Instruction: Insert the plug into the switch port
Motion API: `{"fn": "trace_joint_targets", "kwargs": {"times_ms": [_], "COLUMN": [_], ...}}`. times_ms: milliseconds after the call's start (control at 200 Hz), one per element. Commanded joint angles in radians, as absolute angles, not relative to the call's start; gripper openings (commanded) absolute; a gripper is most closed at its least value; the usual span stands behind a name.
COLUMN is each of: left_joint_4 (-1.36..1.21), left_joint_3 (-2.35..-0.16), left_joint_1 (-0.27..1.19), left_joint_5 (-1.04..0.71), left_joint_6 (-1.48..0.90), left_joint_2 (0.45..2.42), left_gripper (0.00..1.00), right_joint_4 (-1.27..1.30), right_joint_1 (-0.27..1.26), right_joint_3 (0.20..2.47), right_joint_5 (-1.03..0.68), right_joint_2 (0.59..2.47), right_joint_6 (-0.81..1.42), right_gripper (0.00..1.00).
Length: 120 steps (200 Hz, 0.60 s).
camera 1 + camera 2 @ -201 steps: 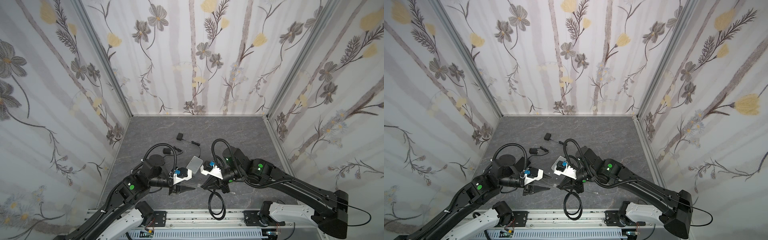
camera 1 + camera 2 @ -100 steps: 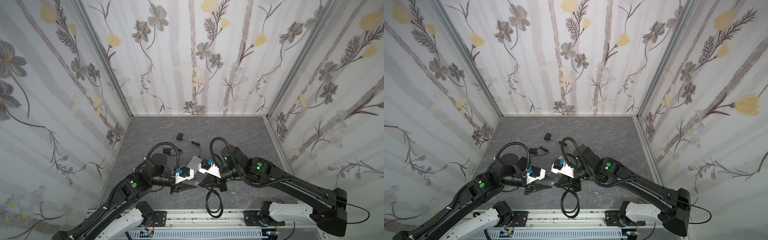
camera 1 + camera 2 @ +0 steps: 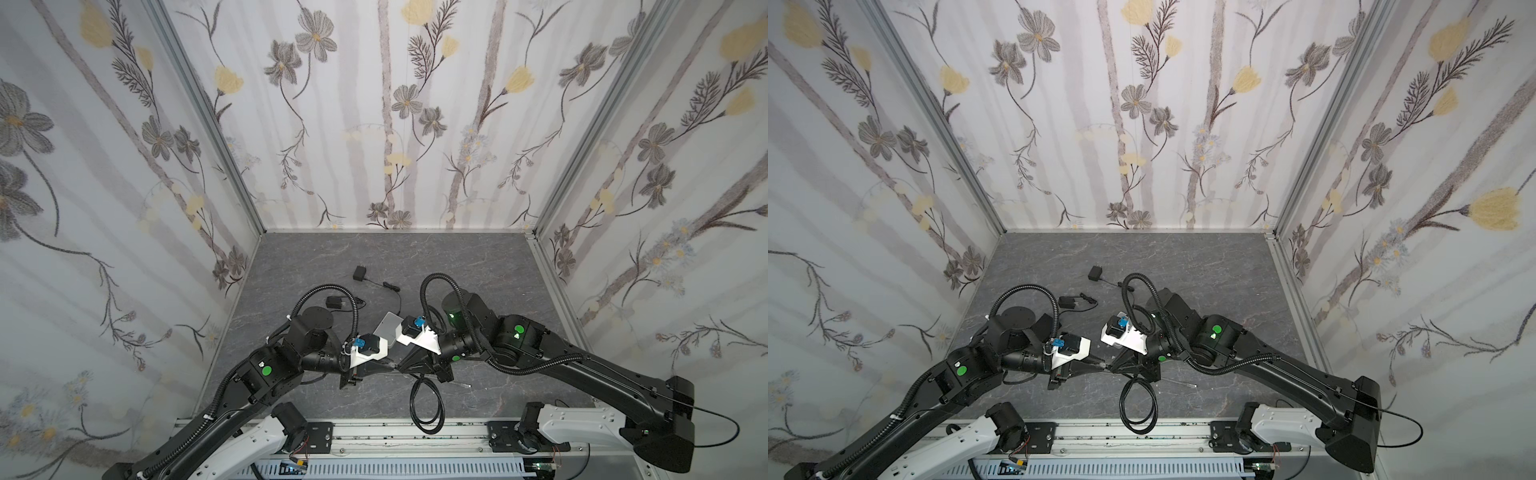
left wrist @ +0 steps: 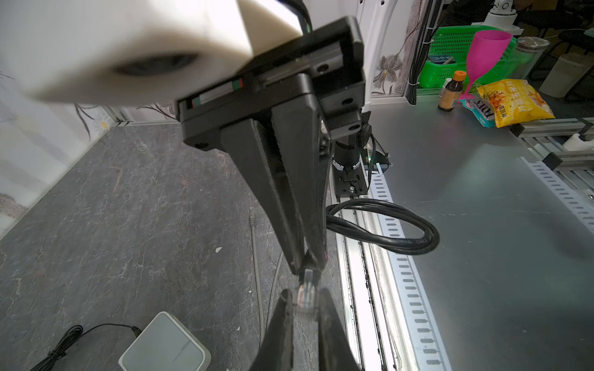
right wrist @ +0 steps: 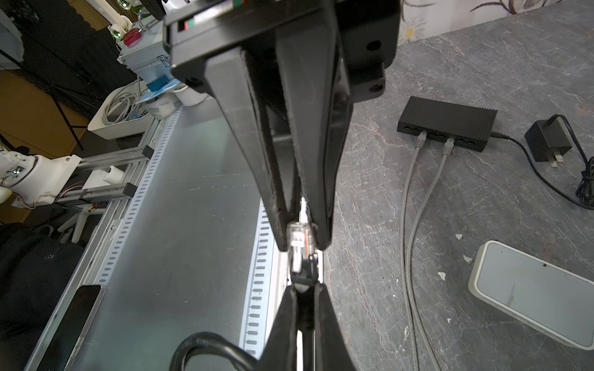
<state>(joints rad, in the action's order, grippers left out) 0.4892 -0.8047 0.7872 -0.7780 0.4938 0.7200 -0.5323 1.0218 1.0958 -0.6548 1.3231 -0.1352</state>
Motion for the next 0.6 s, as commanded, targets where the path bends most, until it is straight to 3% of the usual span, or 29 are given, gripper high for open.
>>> {"fn": "trace_joint_targets", "kwargs": {"times_ms": [0,45,350,595], "left_joint_4": [0.481,0.482,0.489,0.492], "left_joint_3": [-0.811,-0.809,-0.801,-0.808], "left_joint_1": [0.788,0.788,0.788,0.789], "left_joint_5": [-0.773,-0.769,-0.731,-0.715], "left_joint_6": [0.515,0.517,0.512,0.502], "left_joint_2": [0.713,0.711,0.696,0.703], "left_gripper": [0.09,0.08,0.03,0.03], "right_joint_4": [-0.476,-0.464,-0.065,-0.003], "right_joint_1": [1.025,1.025,1.087,1.165], "right_joint_3": [1.106,1.102,0.842,0.788], "right_joint_5": [-0.638,-0.595,-0.332,-0.282], "right_joint_2": [1.322,1.306,1.058,1.08], "right_joint_6": [-0.119,-0.116,-0.09,-0.09], "right_gripper": [0.09,0.17,0.24,0.3]}}
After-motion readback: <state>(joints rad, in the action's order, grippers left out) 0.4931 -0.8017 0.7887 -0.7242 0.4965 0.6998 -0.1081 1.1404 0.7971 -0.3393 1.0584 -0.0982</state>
